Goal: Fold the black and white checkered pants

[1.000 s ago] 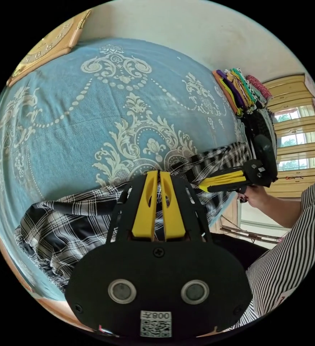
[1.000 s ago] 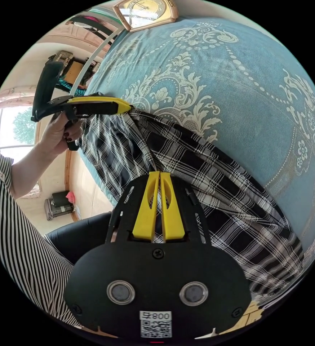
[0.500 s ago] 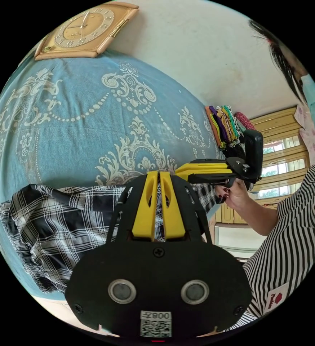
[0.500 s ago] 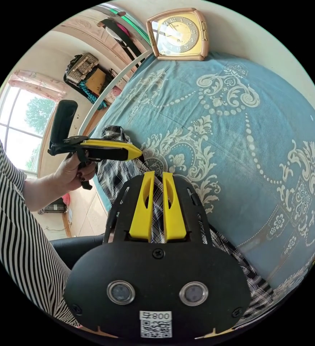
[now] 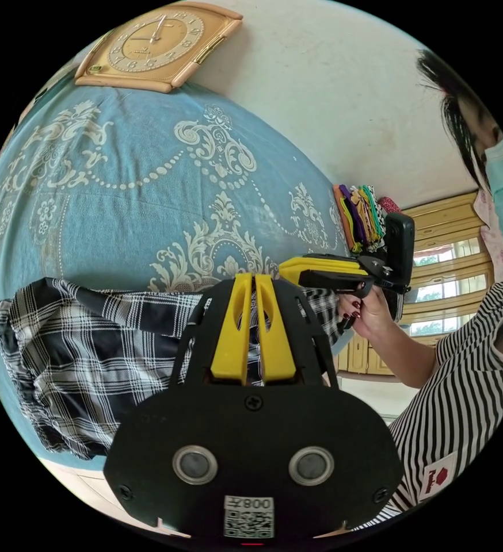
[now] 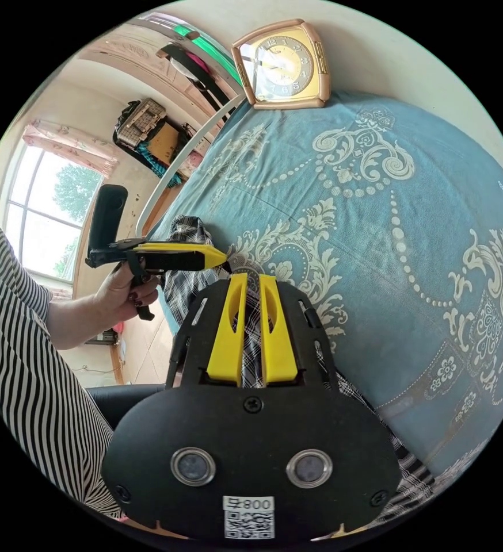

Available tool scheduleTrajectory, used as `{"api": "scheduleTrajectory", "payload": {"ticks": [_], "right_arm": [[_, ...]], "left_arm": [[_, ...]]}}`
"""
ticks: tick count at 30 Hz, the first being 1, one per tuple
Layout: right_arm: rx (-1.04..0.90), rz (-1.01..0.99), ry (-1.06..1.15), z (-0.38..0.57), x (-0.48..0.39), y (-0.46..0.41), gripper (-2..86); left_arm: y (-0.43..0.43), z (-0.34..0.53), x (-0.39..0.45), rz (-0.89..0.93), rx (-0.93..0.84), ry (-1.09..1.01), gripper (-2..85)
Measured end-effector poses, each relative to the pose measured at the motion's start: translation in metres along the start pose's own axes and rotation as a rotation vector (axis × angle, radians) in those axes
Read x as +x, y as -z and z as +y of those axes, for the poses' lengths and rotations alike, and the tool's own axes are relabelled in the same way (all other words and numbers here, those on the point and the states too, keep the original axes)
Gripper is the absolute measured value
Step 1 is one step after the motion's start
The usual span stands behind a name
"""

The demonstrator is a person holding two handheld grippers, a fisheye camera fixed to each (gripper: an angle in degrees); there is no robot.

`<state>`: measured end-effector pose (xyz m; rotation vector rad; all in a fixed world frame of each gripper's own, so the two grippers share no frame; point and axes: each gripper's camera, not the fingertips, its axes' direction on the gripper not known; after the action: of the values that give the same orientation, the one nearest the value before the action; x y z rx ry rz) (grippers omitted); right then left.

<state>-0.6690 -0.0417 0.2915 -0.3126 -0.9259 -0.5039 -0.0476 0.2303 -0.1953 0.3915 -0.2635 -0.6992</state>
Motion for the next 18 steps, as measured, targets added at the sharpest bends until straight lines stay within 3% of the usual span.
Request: {"api": "scheduleTrajectory", "payload": {"ticks": [8, 18], "right_arm": [[-0.078, -0.129, 0.122, 0.003, 0.000, -0.015, 5.6], [-0.118, -0.136, 0.243, 0.034, -0.013, -0.025, 5.7]], "left_arm": [[0.001, 0.028, -0.008, -0.032, 0.040, 0.045, 0.9], [-0.007, 0.067, -0.016, -0.055, 0.109, 0.090, 0.9]]}}
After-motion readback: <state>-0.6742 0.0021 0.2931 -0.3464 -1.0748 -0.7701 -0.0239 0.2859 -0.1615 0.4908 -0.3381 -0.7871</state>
